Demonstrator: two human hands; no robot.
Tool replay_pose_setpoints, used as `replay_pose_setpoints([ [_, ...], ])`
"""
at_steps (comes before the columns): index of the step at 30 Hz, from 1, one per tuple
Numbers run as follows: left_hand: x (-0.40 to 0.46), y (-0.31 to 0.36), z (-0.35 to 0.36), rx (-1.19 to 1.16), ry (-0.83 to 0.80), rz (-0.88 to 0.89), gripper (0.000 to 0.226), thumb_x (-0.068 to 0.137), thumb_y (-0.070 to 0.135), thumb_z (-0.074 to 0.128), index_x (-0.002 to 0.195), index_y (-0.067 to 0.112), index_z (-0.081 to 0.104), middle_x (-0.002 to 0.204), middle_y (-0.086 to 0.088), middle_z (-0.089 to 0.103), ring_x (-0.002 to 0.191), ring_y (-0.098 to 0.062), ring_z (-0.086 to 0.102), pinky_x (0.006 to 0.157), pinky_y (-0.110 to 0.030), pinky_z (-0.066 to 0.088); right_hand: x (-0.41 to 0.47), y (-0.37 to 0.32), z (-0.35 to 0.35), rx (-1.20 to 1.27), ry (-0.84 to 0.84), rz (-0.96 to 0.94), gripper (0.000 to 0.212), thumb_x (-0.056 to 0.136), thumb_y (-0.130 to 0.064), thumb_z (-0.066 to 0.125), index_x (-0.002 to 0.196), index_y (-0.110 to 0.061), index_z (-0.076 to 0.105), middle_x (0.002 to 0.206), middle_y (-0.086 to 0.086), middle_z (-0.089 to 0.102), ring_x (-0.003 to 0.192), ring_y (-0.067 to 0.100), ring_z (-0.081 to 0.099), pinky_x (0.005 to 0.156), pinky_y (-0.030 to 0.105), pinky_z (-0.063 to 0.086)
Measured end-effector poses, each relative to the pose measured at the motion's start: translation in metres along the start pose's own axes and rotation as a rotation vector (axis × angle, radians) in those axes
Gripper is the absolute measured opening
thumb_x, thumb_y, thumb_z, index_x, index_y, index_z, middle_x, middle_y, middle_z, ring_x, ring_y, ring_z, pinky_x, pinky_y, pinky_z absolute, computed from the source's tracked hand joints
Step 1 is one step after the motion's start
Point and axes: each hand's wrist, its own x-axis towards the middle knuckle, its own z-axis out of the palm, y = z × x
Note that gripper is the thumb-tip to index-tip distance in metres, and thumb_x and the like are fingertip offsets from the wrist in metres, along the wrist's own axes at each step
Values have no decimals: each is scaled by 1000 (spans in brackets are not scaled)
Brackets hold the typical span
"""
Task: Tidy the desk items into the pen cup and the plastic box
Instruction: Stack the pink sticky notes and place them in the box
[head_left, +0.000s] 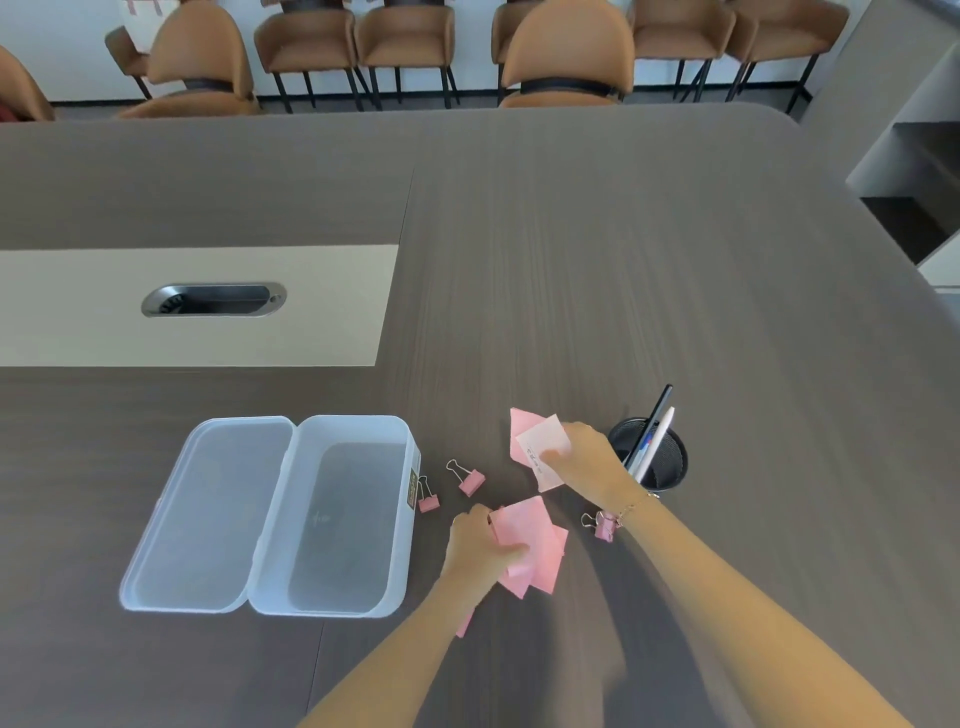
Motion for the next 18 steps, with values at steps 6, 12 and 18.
replay_pose_setpoints([
  [6, -8, 13, 28, 137, 126, -195, 29, 75, 33, 62, 95, 13, 57, 98, -6, 64, 103, -26, 65, 71, -29, 50, -1, 10, 13, -17, 37, -13, 19, 86, -4, 45, 99, 1, 58, 92, 16, 50, 86, 31, 51, 70, 26, 37],
  [12, 0, 1, -3, 112, -92, -21, 19, 79, 29, 67, 89, 17, 57, 94, -1, 65, 89, -19, 57, 63, -23, 44, -15, 9, 24, 240, 72, 71, 25, 94, -4, 37, 117, 1, 47, 116, 18, 57, 91, 24, 50, 71, 27, 38],
  [18, 9, -20, -40, -416, -123, 77, 63, 63, 28, 75, 123, 32, 55, 117, 0, 63, 105, -14, 62, 85, -26, 53, -35, 22, 40, 519, 30, 152, 8, 87, -6, 51, 94, -8, 55, 86, 3, 57, 80, 18, 50, 63, 26, 37],
])
